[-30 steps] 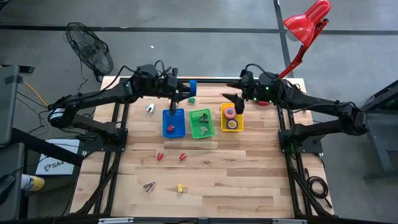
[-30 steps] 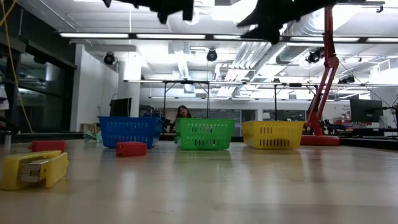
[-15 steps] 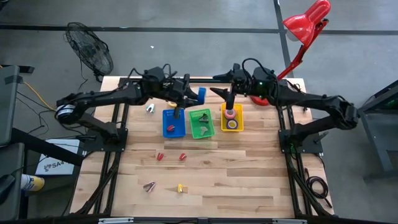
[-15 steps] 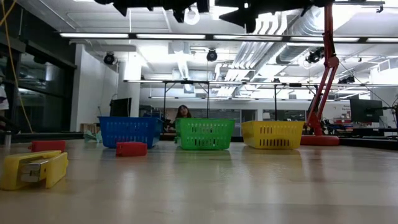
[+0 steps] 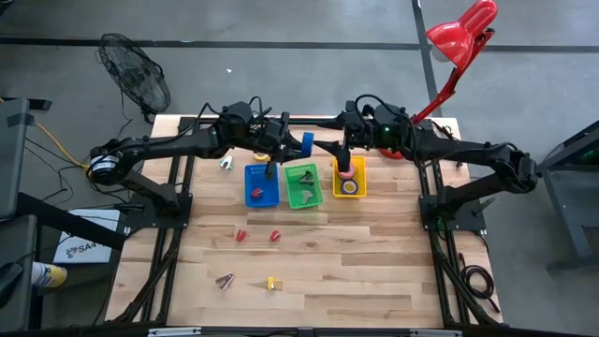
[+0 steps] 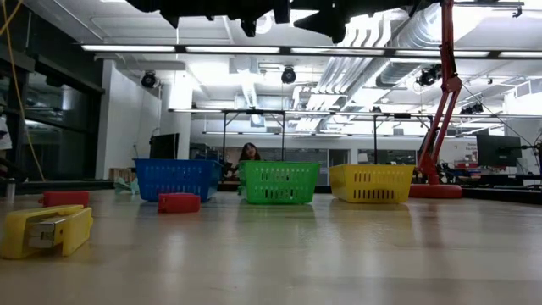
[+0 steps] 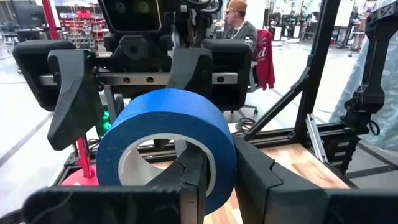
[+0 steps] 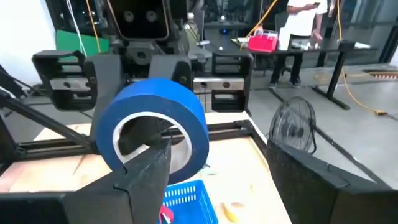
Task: Pick and place Stapler, Stapler remover, tape
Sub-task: Put the dark blue tape into the yellow bin
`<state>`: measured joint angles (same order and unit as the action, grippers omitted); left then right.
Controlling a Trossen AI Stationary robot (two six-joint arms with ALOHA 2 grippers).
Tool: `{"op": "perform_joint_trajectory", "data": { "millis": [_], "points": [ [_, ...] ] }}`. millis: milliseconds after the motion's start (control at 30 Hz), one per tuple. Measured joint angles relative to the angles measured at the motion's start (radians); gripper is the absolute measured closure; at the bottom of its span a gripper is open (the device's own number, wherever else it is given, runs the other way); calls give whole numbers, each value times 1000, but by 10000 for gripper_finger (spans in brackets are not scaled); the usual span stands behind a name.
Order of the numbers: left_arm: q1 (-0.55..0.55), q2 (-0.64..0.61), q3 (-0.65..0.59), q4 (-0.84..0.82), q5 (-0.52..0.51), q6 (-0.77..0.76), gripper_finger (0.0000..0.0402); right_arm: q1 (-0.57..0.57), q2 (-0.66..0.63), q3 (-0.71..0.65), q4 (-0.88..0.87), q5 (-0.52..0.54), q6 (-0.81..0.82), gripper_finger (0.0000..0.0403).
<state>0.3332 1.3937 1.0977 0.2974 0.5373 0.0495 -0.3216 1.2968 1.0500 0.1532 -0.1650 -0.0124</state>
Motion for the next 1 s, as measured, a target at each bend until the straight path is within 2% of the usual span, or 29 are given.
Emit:
{"op": "perform_joint_trajectory", "data": {
  "millis": [200, 433, 1000],
  "points": [
    [0, 0, 0, 0, 1, 0, 347, 9, 18, 0, 16, 2, -15, 150],
    [0, 0, 0, -8, 6, -1, 347, 15, 54, 0, 40, 2, -37, 181],
    [0, 0, 0, -10, 26, -3, 347, 16, 55, 0, 61, -3, -19, 314]
  ]
}}
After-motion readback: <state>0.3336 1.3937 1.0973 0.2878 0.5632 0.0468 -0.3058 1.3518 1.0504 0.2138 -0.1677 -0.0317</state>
